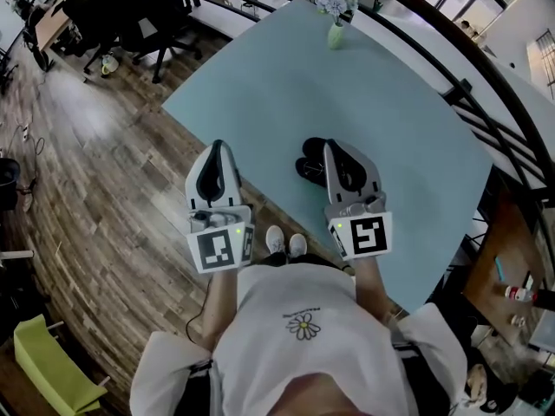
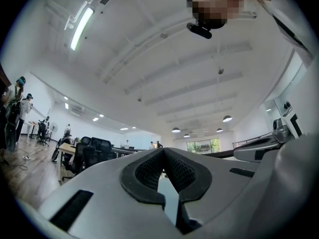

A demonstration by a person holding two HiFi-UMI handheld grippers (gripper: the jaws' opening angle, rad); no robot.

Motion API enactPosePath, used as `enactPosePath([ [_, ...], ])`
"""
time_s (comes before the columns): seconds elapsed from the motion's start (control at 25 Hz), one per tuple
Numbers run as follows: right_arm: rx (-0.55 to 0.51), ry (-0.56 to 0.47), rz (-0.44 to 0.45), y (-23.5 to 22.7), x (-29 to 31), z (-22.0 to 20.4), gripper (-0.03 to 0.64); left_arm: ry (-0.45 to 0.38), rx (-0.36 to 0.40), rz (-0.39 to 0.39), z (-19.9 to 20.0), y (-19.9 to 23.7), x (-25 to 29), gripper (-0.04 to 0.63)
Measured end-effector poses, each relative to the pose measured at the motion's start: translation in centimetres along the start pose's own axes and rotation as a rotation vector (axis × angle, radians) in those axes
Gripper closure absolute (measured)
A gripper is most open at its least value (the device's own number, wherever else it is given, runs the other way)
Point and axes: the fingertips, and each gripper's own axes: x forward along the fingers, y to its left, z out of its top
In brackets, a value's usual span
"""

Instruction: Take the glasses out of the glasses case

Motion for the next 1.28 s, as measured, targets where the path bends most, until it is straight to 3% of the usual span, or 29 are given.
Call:
enactPosePath([
  [0.24, 0.013, -0.006, -0.038, -2.4, -2.9, -0.2, 0.609, -0.003, 0.037, -0.008, 0.0, -3.7, 0.2, 0.581],
  [0.4, 0.042, -0.002, -0.077, -4.3, -5.0, -1.1, 0.609, -0.012, 0.023, -0.056, -0.5, -6.8, 1.0, 0.580],
  [0.88, 0.090, 0.005, -0.288, -9.3, -9.0, -2.1, 0.609, -0.039, 0.030, -0.327, -0.8, -14.8, 5.3, 0.580],
  [1.08, 0.054, 0.009, -0.409, -11.1, -10.2, -1.1, 0.609, -0.073, 0.015, -0.475, 0.8, -17.8, 7.6, 0.580],
  [1.28, 0.023, 0.021, -0.516, -11.6, -10.8, -1.0, 0.609, -0.052, -0.016, -0.579, 0.1, -18.3, 8.3, 0.580],
])
